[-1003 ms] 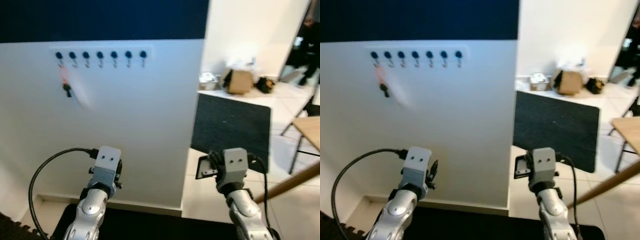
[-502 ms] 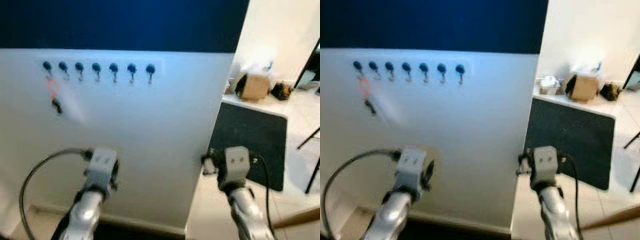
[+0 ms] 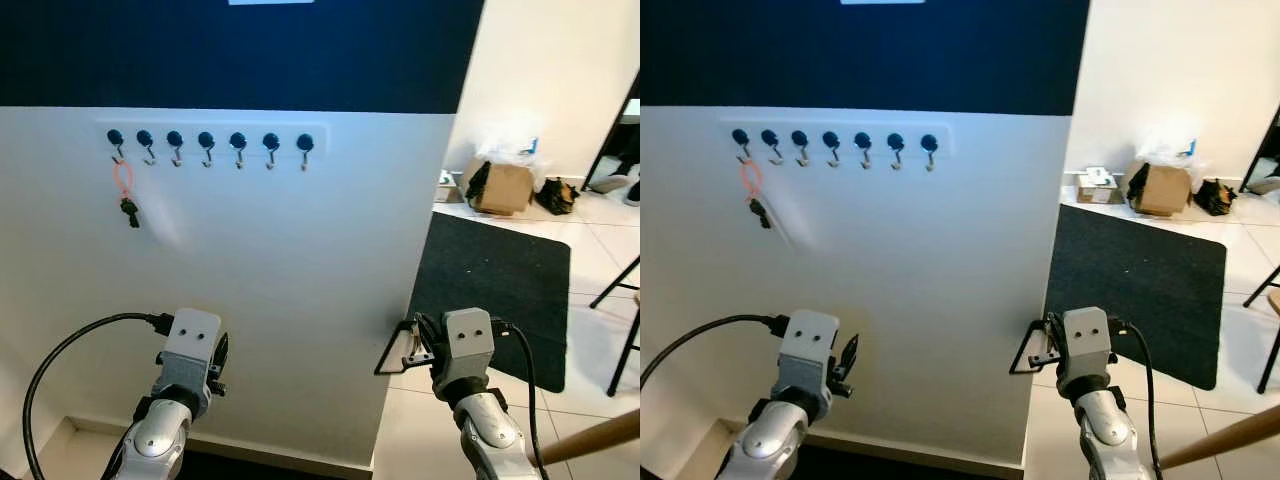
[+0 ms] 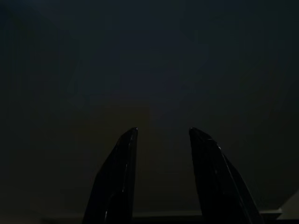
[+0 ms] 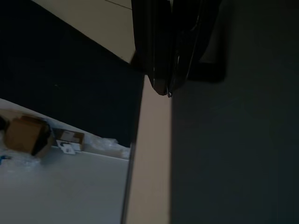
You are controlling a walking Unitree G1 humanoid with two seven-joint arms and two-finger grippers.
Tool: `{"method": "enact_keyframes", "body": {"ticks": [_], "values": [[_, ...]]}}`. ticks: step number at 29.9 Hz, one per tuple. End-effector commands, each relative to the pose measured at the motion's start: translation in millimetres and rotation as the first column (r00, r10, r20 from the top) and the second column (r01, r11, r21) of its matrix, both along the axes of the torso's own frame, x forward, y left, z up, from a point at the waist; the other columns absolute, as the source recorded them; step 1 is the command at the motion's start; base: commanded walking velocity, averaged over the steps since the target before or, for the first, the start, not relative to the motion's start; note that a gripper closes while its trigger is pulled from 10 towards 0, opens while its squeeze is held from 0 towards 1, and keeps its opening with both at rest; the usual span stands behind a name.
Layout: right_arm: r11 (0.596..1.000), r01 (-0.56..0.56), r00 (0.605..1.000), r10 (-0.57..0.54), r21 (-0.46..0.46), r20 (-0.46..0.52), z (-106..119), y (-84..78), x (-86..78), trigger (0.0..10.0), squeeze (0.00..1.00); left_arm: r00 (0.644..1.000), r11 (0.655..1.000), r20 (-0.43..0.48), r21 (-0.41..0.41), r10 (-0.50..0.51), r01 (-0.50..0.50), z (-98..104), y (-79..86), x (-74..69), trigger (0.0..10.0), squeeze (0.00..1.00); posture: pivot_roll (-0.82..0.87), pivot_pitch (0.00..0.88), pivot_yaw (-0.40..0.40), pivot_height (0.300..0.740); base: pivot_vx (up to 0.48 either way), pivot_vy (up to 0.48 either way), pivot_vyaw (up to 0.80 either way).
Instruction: Hang keys on a hook
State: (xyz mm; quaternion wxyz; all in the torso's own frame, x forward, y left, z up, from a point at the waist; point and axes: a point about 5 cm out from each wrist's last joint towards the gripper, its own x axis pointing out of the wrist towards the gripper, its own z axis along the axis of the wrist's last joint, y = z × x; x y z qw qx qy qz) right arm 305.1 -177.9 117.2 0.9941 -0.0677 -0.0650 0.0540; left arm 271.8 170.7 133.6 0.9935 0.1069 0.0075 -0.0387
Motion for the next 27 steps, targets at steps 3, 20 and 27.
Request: {"method": "enact_keyframes", "body": {"ticks": [3, 20, 27], "values": [[1.000, -0.002, 1.000, 0.002, -0.001, -0.006, -3.9, 1.3, -2.4, 10.0, 0.00, 1.000, 1.000, 0.004, 0.001, -0.023, 0.023, 2.6, -4.1, 0.9, 10.0, 0.00, 0.04, 0.137, 0.065, 0.740, 0.000, 0.000, 0.00], [1.000, -0.003, 1.000, 0.003, 0.008, -0.002, -3.3, 4.3, -0.8, 10.0, 0.00, 0.999, 0.999, 0.014, -0.008, -0.039, 0.039, 6.5, -7.6, 6.0, 10.0, 0.00, 0.05, 0.137, 0.069, 0.740, 0.000, 0.000, 0.00], [1.000, -0.002, 1.000, 0.002, 0.011, 0.000, -3.2, 4.6, -0.6, 10.0, 0.00, 0.999, 0.999, 0.015, -0.011, -0.041, 0.041, 7.5, -7.4, 7.0, 10.0, 0.00, 0.05, 0.137, 0.071, 0.740, 0.000, 0.074, 0.00]]}}
